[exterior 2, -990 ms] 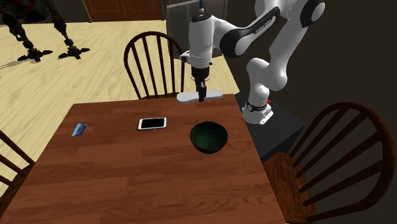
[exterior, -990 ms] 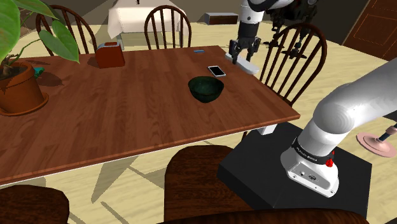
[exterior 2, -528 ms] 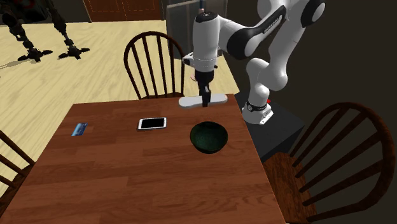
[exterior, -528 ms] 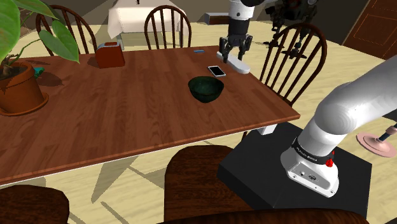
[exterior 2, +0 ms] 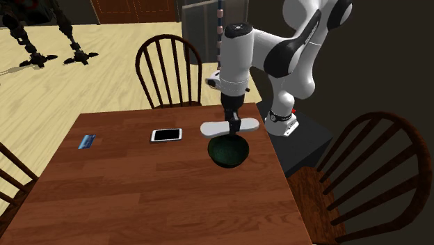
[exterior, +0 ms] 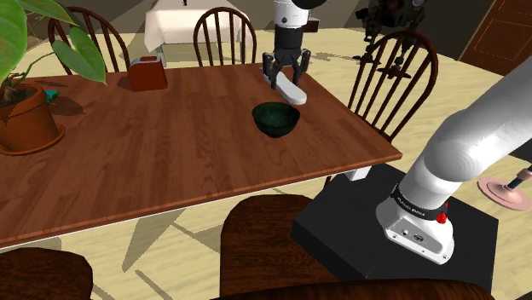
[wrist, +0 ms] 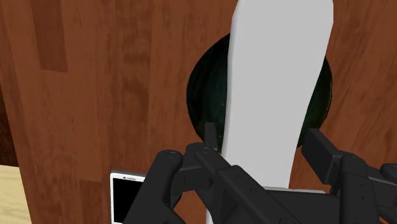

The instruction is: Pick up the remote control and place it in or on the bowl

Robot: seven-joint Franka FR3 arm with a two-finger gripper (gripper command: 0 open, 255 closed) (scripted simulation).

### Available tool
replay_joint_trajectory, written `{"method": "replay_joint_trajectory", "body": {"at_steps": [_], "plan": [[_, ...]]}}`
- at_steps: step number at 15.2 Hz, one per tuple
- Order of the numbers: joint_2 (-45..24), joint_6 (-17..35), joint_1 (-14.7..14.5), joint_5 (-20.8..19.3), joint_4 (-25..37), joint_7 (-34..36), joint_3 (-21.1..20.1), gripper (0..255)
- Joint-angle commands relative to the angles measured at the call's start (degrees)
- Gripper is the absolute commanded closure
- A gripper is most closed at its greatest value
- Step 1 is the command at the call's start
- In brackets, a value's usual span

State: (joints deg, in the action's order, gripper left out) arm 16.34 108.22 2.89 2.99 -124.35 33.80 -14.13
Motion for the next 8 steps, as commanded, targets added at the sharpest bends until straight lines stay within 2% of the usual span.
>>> {"method": "replay_joint_trajectory", "body": {"at_steps": [1, 8], "plan": [[-0.75, 0.99, -0.42, 0.08, -0.17, 1.29, -0.84, 255], [-1.94, 6.47, -0.47, -0.03, -4.49, 1.53, -1.18, 255]]}}
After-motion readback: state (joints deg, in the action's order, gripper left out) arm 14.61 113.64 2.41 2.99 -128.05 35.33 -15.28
